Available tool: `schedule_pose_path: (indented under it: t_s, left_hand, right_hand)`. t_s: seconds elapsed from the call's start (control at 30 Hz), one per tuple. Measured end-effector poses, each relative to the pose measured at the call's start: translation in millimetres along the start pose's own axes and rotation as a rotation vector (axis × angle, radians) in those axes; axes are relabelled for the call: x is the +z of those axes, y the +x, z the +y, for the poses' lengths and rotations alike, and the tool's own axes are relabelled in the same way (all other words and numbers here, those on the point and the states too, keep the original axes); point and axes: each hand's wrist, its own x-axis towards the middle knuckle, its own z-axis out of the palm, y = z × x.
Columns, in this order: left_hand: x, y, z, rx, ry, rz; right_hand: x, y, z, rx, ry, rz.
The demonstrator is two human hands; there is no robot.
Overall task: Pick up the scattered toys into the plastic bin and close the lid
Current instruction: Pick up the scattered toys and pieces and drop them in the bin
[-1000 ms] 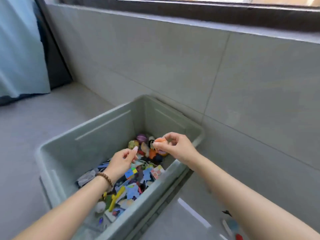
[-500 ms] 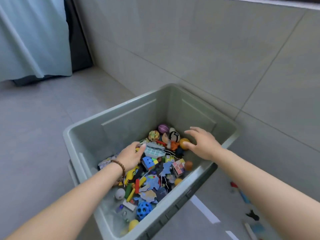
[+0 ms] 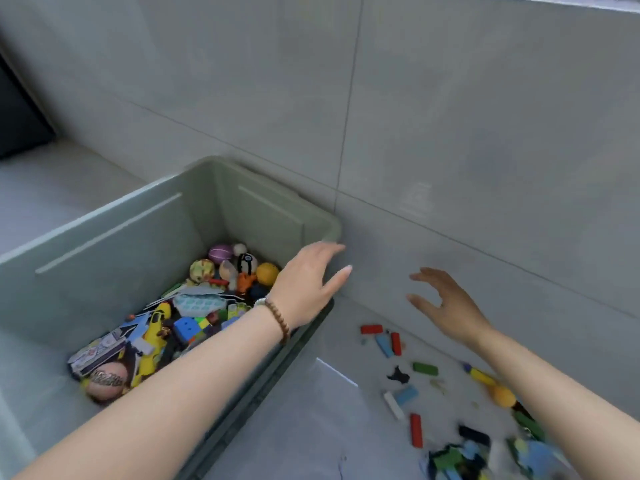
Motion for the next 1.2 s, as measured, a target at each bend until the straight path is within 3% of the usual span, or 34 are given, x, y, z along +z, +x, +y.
schedule_pose_path:
  t_s: [0.1,0.2,0.3,0.37,0.53,0.67,1.03,1.1,1.2]
  left_hand:
    - [48,4,-2,0.086,0.223,-0.081]
    - [100,3,-5,0.173,0.201,-0.264]
    - [152,-4,-21,-0.002,0.17,-0.482]
    - [180,-7,-34,-0.153,0.071,-0.534]
    - [228,-2,-54,-0.369,-0.105,-0.53]
    - [255,5,-63,-0.414,-0.163,-0.492]
    - [282,5,-62,-0.577,-0.325,-0.271]
    - [278,3,-58,-0.703,-0.481,-0.199]
    - [269,2,-46,-1.005,-0.94,-0.117]
  right_hand:
    - [22,-5,54,0.142,0.148,-0.045]
    - [56,-7,96,0.258,0.272,-0.101]
    - [90,-4,124,0.351,0.356,-0.117]
    - [107,1,137,0.38,0.405,-0.102]
    - [137,26,152,0.338,0.413,-0.082]
    - [156,44,157,0.358,0.381,0.043]
    - [188,56,143,0.319,0.08,0.161]
    - [188,52,144,0.312,0.093,0.171]
    - [184,44,148,0.319,0.15,0.176]
